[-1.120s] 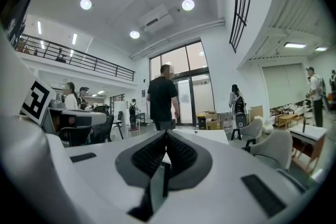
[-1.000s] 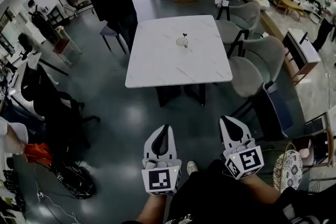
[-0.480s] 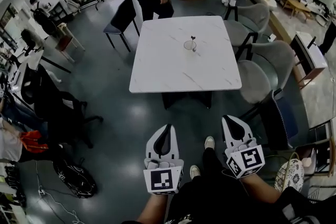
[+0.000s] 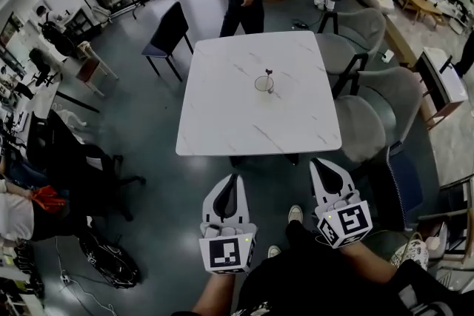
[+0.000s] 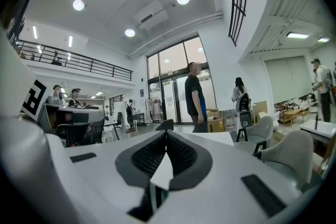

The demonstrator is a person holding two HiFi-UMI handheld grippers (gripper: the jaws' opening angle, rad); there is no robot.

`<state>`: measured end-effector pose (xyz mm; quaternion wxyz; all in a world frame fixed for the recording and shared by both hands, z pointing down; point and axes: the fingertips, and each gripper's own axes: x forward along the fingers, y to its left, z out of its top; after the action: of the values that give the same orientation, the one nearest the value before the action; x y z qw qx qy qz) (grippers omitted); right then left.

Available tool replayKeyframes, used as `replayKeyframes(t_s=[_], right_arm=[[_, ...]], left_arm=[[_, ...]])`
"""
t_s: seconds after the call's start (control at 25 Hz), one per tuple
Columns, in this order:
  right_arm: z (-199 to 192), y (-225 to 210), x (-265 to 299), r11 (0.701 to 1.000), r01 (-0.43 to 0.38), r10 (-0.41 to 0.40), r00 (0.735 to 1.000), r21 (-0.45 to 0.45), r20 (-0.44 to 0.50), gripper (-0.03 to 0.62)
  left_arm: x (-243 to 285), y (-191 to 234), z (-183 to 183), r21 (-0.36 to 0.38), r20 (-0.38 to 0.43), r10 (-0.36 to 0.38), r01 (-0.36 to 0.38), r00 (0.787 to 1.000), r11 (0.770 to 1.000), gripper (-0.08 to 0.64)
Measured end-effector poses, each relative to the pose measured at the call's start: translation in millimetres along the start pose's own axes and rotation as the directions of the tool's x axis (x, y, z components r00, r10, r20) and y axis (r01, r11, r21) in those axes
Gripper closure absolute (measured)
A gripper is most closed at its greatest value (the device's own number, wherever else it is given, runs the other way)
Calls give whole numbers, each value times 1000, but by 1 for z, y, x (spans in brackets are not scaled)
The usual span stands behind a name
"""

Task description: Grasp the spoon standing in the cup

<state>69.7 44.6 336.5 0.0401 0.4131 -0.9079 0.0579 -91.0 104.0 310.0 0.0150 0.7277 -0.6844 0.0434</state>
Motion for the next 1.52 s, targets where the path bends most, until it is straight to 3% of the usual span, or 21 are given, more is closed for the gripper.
replayKeyframes(t_s=[0.16,0.56,0.76,1.0,1.52], right_arm=[[7,-35,25,1000,1,-1,1000,8,-11,529],[10,-107,82,999,-19,20,999,41,-32,529],[15,-107,105,998,-45,46,999,54,-24,529],[10,-113,145,999,-12,14,999,34,-44,529],[33,-107,263,999,41,-41,996,-10,-77,529]], left_arm=[[42,-5,15,-29,-4,9,-9,1000,1000,551],[120,-8,15,8,-23,38,-37,999,999,551],[141,-2,13,6,-32,36,-36,999,999,551],[184,20,9,-6,-8,-10,10,1000,1000,551],[288,108,18,-44,9,-107,107,994,993,551]])
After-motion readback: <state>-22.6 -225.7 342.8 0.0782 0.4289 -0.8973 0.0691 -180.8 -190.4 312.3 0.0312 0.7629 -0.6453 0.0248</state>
